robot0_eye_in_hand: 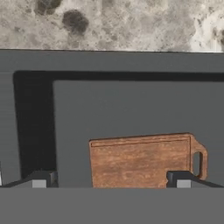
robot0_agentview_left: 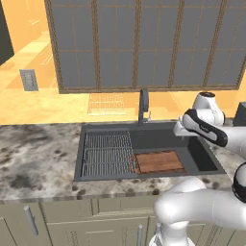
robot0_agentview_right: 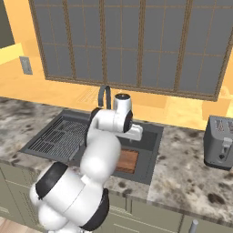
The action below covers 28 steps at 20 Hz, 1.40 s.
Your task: Move the cutting board and knife to the sink. Then move spray from the cabinet to the counter.
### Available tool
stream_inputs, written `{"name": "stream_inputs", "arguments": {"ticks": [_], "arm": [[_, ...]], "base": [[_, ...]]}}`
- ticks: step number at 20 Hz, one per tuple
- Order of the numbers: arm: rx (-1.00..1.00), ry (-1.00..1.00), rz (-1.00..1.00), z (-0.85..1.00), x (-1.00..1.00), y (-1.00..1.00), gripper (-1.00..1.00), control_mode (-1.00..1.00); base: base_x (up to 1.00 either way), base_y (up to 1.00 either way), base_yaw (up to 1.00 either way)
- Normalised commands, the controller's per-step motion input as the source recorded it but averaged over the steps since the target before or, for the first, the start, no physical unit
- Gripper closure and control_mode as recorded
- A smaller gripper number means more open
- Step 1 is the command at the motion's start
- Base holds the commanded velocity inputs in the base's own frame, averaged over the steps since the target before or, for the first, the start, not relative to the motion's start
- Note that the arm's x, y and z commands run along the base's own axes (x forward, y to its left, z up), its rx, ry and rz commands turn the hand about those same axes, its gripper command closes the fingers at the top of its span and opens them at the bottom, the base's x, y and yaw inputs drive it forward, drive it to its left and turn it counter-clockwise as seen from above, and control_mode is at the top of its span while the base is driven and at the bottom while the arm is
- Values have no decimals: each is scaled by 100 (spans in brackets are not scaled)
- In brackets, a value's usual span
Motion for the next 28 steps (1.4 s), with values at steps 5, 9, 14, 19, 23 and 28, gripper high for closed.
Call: {"name": "stream_inputs", "arguments": {"ticks": [5, 9, 14, 19, 23, 28], "arm": [[0, -5, 0, 47, -56, 0, -100, -100], [0, -12, -2, 40, -58, 6, -100, -100], [2, -14, -36, 29, -50, 9, -100, -100], [3, -12, -56, 22, -39, 15, -100, -100], [4, 0, -51, 29, -29, 12, -100, -100], [17, 0, -37, 35, -28, 5, -100, -100]], "base": [[0, 0, 0], [0, 0, 0], [0, 0, 0], [0, 0, 0], [0, 0, 0], [0, 0, 0]]}}
